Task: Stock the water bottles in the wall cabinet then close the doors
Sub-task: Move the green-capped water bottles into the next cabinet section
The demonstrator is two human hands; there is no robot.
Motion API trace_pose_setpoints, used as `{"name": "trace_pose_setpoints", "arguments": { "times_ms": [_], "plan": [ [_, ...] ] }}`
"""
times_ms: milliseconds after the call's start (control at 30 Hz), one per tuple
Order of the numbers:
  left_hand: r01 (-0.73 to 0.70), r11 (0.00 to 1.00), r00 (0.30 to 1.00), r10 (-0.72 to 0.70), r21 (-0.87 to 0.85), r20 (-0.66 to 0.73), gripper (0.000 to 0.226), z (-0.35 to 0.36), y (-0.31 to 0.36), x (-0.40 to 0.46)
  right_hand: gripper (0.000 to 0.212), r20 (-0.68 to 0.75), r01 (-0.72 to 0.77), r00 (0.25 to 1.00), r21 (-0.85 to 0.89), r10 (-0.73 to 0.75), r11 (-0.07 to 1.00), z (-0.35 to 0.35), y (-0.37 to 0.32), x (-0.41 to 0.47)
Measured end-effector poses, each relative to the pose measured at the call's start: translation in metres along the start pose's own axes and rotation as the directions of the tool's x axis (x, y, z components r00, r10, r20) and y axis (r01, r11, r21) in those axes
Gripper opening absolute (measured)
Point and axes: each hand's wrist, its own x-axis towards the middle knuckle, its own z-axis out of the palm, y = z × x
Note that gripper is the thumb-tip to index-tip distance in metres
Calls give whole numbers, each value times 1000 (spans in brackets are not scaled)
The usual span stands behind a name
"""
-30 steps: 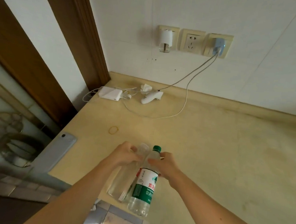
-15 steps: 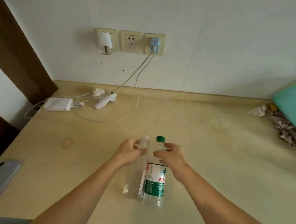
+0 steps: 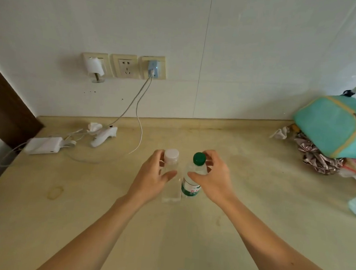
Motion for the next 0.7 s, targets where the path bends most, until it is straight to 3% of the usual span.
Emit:
{"name": "trace_pose_setpoints", "arguments": {
  "times_ms": [567,700],
  "plan": [
    [44,999,999,-44,6,-8,57,20,-15,-10,62,117,102,988,21,-104,995,-2,22,15],
    [127,988,992,-128,-87,-7,74,25,-25,-18,81,178,84,980,48,-91,995,-4,40,16]
  ]
}}
